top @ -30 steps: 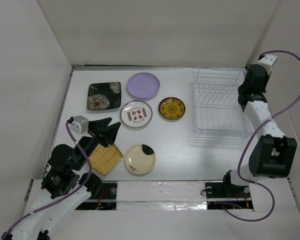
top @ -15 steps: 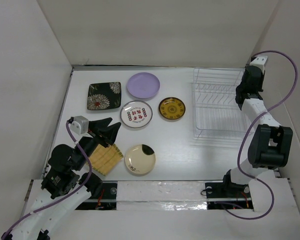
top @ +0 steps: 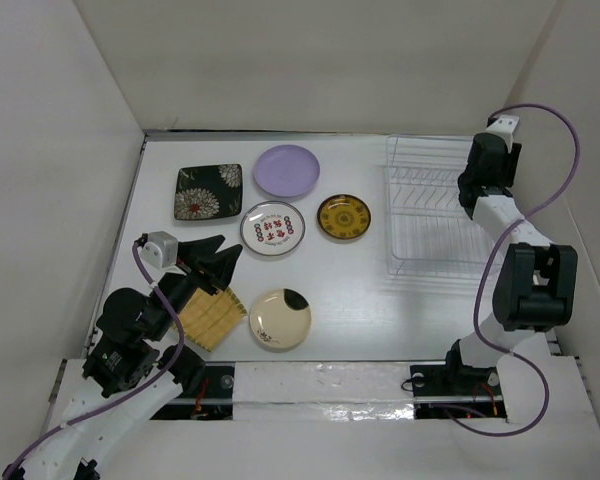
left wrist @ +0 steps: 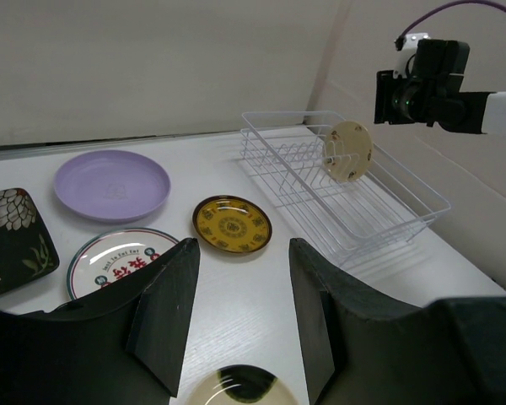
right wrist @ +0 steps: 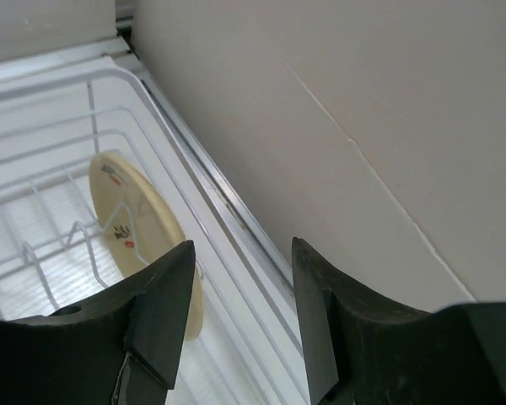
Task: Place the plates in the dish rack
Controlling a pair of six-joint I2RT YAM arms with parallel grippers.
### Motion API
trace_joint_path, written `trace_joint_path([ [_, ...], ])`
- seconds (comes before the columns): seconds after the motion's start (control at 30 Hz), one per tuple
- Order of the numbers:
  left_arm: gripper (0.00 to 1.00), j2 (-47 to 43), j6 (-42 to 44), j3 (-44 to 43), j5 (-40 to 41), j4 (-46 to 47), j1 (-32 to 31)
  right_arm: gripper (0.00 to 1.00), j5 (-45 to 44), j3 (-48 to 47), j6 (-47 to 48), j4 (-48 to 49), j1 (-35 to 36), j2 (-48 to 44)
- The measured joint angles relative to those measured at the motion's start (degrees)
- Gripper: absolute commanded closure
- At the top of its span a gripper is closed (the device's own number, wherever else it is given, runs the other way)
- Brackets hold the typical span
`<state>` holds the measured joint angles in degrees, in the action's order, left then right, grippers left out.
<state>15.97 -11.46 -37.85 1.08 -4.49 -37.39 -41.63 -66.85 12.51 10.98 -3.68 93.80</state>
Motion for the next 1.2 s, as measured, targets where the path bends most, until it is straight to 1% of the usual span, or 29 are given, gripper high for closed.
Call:
trace_joint_path([
  [0.03,0.56,0.0,0.0,0.0,0.0,0.0,0.0,0.45,0.02,-0.61,-1.11,-0.76,0.28,-0.72],
  [0.07,0.56,0.0,0.0,0.0,0.0,0.0,0.0,0.53,0.11,-1.33,-2.54,-1.75,0.57,-1.66],
  [0.13,0.56,0.09,0.02,0.0,0.0,0.0,0.0,0.77,1.09,-2.58,-5.42,-3.74,1.9,-4.52],
  [0.17,0.56,0.15,0.0,0.0,0.02,-0.02,0.0,0.94,2.08,-3.13,-6.97,-4.66,3.02,-6.23],
  [0.2,0.56,0.28,0.0,0.0,0.02,-0.02,0.0,0.99,3.58,-3.63,-8.68,-5.38,4.46,-8.04],
  [0.23,0.56,0.44,0.0,0.0,0.02,-0.02,0.0,1.0,6.12,-4.07,-10.03,-5.95,5.97,-9.62],
  [0.33,0.56,0.85,0.02,0.0,0.07,-0.02,0.0,1.0,15.74,-5.2,-14.95,-7.32,12.59,-13.4],
  [0.43,0.56,1.22,0.02,0.0,0.44,-0.02,0.0,1.0,24.57,-5.73,-20.11,-8.31,20.37,-13.18],
  [0.5,0.56,1.49,0.02,0.0,0.83,-0.04,0.0,0.92,28.7,-5.73,-24.28,-9.14,26.18,-10.58],
  [0.53,0.56,1.57,0.0,0.0,0.96,-0.07,0.0,0.86,30.03,-5.73,-26.01,-9.64,28.85,-8.79],
  [0.57,0.56,1.7,0.02,0.0,1.16,-0.07,0.0,0.75,30.69,-5.73,-28.7,-10.38,31.76,-6.45],
  [0.63,0.56,2.01,0.02,0.0,1.42,-0.07,0.0,0.64,31.12,-5.7,-33.86,-11.47,36.39,-1.62],
  [0.67,0.56,2.23,0.02,0.0,1.62,-0.07,0.0,0.54,30.86,-5.51,-36.76,-12.11,38.56,0.83],
  [0.7,0.56,2.45,0.02,0.0,1.84,-0.04,0.0,0.51,30.49,-5.11,-39.65,-12.52,40.52,3.1],
  [0.77,0.56,2.91,0.02,0.0,2.16,-0.09,0.0,0.48,29.75,-3.87,-44.68,-12.96,43.5,6.69],
  [0.87,0.56,3.37,0.02,0.0,2.43,-0.09,0.0,0.47,29.2,-2.38,-51.49,-12.96,45.92,10.14],
  [1.03,0.56,3.48,0.02,0.0,2.6,-0.09,0.0,0.48,27.96,-1.07,-60.33,-10.19,46.69,13.27],
  [1.2,0.56,3.48,0.02,0.0,2.58,-0.09,0.0,0.5,28.81,-0.81,-66.53,-5.6,46.62,18.21],
])
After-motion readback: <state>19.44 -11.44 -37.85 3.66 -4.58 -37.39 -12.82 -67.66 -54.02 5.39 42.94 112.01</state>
